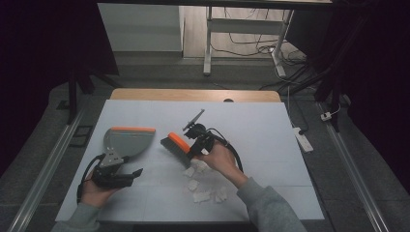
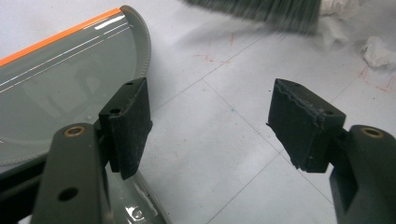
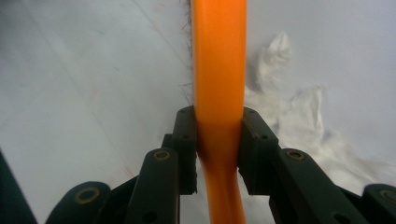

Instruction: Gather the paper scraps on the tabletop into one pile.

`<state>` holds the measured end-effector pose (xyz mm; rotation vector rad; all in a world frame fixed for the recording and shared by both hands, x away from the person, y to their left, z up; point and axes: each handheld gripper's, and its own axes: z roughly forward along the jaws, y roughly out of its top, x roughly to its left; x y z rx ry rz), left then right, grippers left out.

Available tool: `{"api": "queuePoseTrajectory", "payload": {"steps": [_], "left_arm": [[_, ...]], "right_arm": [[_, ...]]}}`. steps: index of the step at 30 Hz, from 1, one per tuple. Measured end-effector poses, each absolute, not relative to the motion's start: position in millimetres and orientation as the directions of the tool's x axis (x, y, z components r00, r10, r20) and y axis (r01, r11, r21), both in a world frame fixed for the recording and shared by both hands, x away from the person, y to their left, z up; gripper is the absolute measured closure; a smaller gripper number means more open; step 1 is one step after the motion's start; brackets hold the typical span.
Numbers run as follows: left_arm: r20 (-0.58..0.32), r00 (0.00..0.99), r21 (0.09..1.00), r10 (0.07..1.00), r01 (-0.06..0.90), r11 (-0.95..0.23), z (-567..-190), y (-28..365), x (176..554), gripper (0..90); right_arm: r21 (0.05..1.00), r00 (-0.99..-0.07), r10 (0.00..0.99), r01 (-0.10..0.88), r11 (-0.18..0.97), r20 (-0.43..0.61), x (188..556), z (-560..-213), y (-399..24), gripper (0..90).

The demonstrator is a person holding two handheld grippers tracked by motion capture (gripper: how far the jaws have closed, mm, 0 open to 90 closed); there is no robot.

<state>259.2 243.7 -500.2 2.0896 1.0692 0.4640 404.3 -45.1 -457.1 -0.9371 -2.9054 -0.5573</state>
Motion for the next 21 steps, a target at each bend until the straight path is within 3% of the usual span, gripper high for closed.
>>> {"api": "queuePoseTrajectory", "payload": {"steps": [11, 16, 21], "left_arm": [[-0.011, 0.595, 0.744, 0.804, 0.542, -0.391, -500, 243, 260, 30.6], [-0.009, 0.595, 0.743, 0.804, 0.542, -0.393, -501, 242, 260, 30.6], [-0.008, 0.595, 0.744, 0.804, 0.541, -0.393, -501, 243, 260, 30.6]], "right_arm": [[0.479, -0.793, 0.579, 0.590, 0.650, 0.191, 417, -417, -61, 70.5], [0.480, -0.762, 0.600, 0.632, 0.608, 0.242, 437, -432, -44, 70.6], [0.423, -0.743, 0.630, 0.658, 0.623, 0.227, 452, -458, -34, 70.5]]}}
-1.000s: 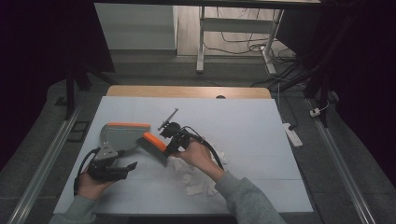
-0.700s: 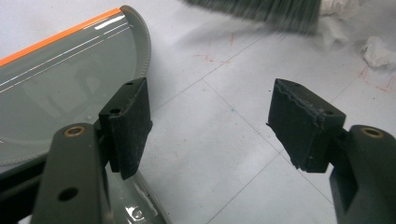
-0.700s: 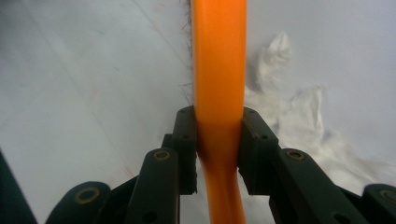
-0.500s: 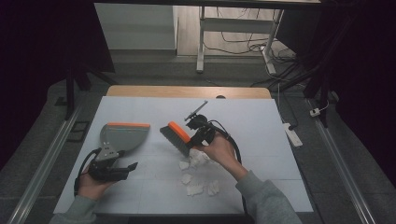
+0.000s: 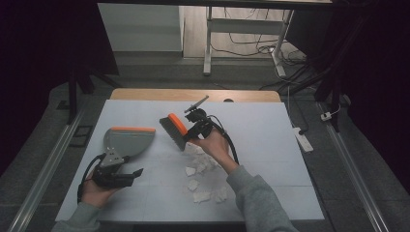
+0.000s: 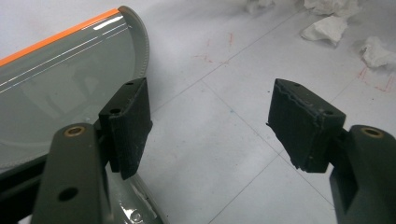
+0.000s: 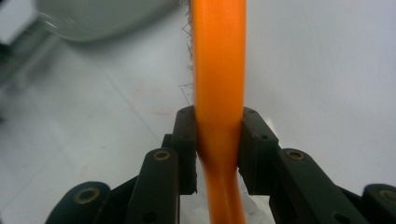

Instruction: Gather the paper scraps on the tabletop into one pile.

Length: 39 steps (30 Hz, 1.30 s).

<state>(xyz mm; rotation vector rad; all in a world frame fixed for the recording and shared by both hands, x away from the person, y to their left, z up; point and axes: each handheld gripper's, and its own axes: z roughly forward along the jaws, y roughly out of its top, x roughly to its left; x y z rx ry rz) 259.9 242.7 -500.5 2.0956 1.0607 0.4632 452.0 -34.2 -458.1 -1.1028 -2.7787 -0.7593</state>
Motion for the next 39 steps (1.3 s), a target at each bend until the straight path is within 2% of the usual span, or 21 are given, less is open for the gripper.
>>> {"api": "queuePoseTrajectory", "payload": {"steps": [7, 12, 18, 22, 27, 32, 35, 39], "left_arm": [[-0.009, 0.599, 0.740, 0.801, 0.542, -0.398, -502, 241, 261, 30.6], [-0.005, 0.604, 0.740, 0.797, 0.539, -0.403, -501, 239, 261, 30.6], [-0.006, 0.603, 0.736, 0.798, 0.543, -0.405, -502, 239, 262, 30.6], [-0.006, 0.600, 0.740, 0.800, 0.541, -0.400, -501, 239, 261, 30.8], [-0.008, 0.599, 0.741, 0.801, 0.541, -0.397, -501, 240, 261, 30.8], [-0.005, 0.601, 0.737, 0.799, 0.542, -0.403, -502, 239, 262, 30.8], [-0.005, 0.602, 0.737, 0.799, 0.542, -0.403, -502, 239, 262, 30.8], [-0.008, 0.602, 0.737, 0.799, 0.543, -0.402, -502, 239, 262, 30.8]], "right_arm": [[0.372, -0.713, 0.669, 0.691, 0.620, 0.210, 448, -464, -65, 70.6], [0.383, -0.703, 0.683, 0.696, 0.607, 0.197, 440, -456, -88, 70.5], [0.501, -0.774, 0.597, 0.610, 0.613, 0.212, 417, -429, -86, 70.6], [0.519, -0.821, 0.536, 0.552, 0.653, 0.198, 392, -416, -76, 70.6], [0.458, -0.862, 0.463, 0.503, 0.733, 0.207, 363, -422, -70, 70.6], [0.342, -0.888, 0.423, 0.459, 0.820, 0.179, 349, -444, -61, 70.5], [0.304, -0.886, 0.446, 0.463, 0.832, 0.128, 354, -454, -58, 70.5], [0.320, -0.854, 0.509, 0.514, 0.796, 0.104, 374, -454, -70, 70.6]]}}
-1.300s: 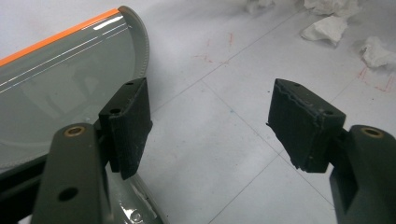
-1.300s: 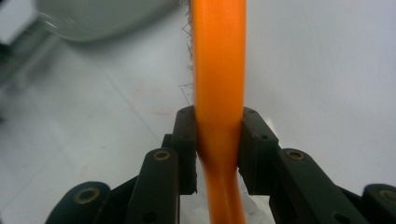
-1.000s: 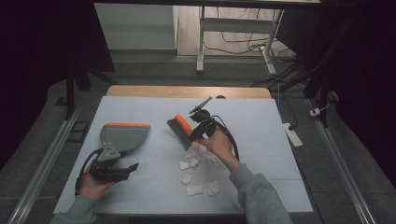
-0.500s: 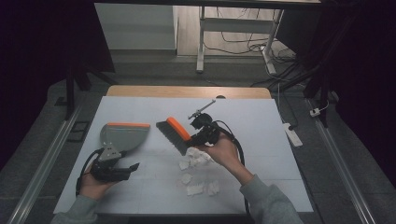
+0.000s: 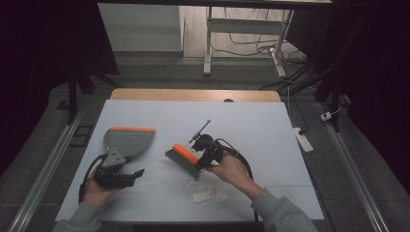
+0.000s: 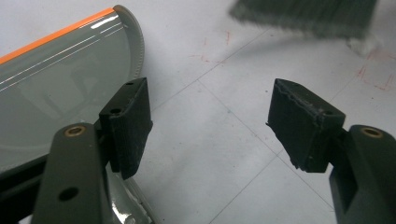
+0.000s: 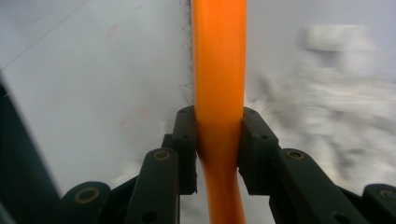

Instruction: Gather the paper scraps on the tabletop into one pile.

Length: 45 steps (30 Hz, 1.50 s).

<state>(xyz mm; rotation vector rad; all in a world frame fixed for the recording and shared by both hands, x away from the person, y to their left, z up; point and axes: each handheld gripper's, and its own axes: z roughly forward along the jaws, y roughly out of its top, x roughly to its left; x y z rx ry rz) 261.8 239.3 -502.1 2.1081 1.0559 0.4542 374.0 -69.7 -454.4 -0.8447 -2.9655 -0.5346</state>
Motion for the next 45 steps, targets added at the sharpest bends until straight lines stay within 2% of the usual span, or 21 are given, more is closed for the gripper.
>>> {"api": "queuePoseTrajectory", "payload": {"steps": [2, 4, 9, 13, 16, 21, 25, 32, 40, 45], "left_arm": [[-0.009, 0.602, 0.736, 0.798, 0.544, -0.402, -503, 239, 262, 30.8], [-0.010, 0.603, 0.736, 0.798, 0.545, -0.403, -503, 239, 262, 30.8], [-0.009, 0.604, 0.733, 0.797, 0.546, -0.405, -503, 238, 263, 30.8], [-0.006, 0.605, 0.733, 0.796, 0.545, -0.408, -503, 238, 262, 30.8], [-0.008, 0.604, 0.733, 0.797, 0.545, -0.406, -503, 238, 262, 30.8], [-0.007, 0.606, 0.733, 0.796, 0.544, -0.408, -503, 238, 262, 30.8], [-0.007, 0.606, 0.732, 0.795, 0.545, -0.409, -504, 237, 263, 30.8], [-0.006, 0.607, 0.730, 0.795, 0.546, -0.412, -504, 236, 264, 30.8], [-0.005, 0.607, 0.729, 0.794, 0.546, -0.413, -504, 236, 263, 30.9], [-0.005, 0.607, 0.728, 0.795, 0.547, -0.413, -504, 236, 264, 30.9]], "right_arm": [[0.327, -0.838, 0.542, 0.532, 0.781, 0.070, 382, -452, -78, 70.6], [0.352, -0.821, 0.562, 0.557, 0.752, 0.099, 387, -448, -87, 70.6], [0.435, -0.836, 0.534, 0.531, 0.728, 0.127, 370, -424, -101, 70.6], [0.461, -0.868, 0.474, 0.483, 0.744, 0.145, 348, -408, -110, 70.6], [0.429, -0.902, 0.411, 0.426, 0.797, 0.133, 329, -410, -114, 70.6], [0.316, -0.935, 0.336, 0.354, 0.880, 0.114, 300, -424, -120, 70.6], [0.259, -0.947, 0.296, 0.318, 0.912, 0.122, 293, -433, -129, 70.6], [0.188, -0.977, 0.182, 0.200, 0.962, 0.108, 285, -446, -124, 70.6], [0.165, -0.979, 0.199, 0.203, 0.965, 0.040, 311, -448, -115, 70.5], [0.172, -0.967, 0.251, 0.239, 0.956, -0.051, 338, -443, -118, 70.6]]}}
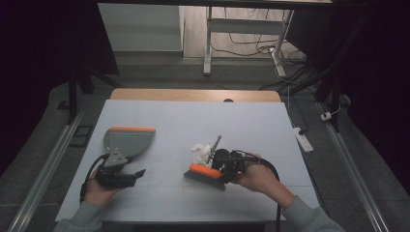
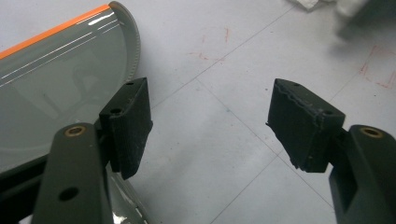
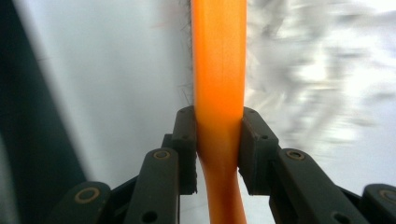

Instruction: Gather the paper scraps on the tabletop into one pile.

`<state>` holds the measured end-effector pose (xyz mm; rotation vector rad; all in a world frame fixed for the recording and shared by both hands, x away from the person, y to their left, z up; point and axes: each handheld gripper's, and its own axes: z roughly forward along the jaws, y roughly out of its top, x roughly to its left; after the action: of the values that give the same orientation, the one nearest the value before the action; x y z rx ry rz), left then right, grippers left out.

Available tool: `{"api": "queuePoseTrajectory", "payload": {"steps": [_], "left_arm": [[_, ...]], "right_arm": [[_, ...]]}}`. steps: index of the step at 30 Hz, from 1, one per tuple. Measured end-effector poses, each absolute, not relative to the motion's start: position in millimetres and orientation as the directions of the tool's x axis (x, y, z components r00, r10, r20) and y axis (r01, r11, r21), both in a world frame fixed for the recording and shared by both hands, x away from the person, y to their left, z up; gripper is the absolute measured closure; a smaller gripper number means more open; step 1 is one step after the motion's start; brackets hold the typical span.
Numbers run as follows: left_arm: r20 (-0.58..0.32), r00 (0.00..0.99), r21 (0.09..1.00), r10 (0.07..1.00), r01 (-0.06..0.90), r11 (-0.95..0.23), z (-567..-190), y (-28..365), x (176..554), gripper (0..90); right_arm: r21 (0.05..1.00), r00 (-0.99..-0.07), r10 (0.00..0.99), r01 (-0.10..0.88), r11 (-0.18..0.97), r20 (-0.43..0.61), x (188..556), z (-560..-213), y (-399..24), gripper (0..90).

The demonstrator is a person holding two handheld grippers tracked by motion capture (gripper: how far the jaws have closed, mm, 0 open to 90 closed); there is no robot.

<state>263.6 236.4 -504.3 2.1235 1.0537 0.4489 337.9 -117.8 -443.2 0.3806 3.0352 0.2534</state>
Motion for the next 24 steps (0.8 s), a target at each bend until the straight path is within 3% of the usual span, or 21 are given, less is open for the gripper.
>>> {"api": "queuePoseTrajectory", "payload": {"steps": [5, 11, 18, 20, 22, 24], "left_arm": [[-0.006, 0.606, 0.728, 0.795, 0.547, -0.412, -504, 237, 264, 30.9], [-0.007, 0.606, 0.726, 0.796, 0.550, -0.412, -505, 237, 264, 30.9], [-0.004, 0.605, 0.729, 0.796, 0.547, -0.412, -504, 236, 264, 31.0], [-0.004, 0.608, 0.727, 0.794, 0.547, -0.415, -504, 236, 264, 31.1], [-0.002, 0.610, 0.725, 0.793, 0.547, -0.418, -505, 236, 264, 31.0], [-0.003, 0.608, 0.725, 0.794, 0.548, -0.417, -505, 236, 264, 31.1]], "right_arm": [[0.211, -0.954, 0.294, 0.275, 0.938, -0.060, 361, -442, -127, 70.6], [0.330, -0.947, 0.320, 0.296, 0.896, -0.022, 359, -420, -141, 70.6], [0.368, -0.930, 0.363, 0.320, 0.873, -0.051, 357, -405, -156, 70.6], [0.384, -0.925, 0.379, 0.341, 0.858, -0.026, 358, -404, -160, 70.6], [0.414, -0.928, 0.365, 0.359, 0.836, 0.067, 360, -406, -163, 70.5], [0.429, -0.932, 0.355, 0.352, 0.832, 0.075, 357, -409, -160, 70.6]]}}
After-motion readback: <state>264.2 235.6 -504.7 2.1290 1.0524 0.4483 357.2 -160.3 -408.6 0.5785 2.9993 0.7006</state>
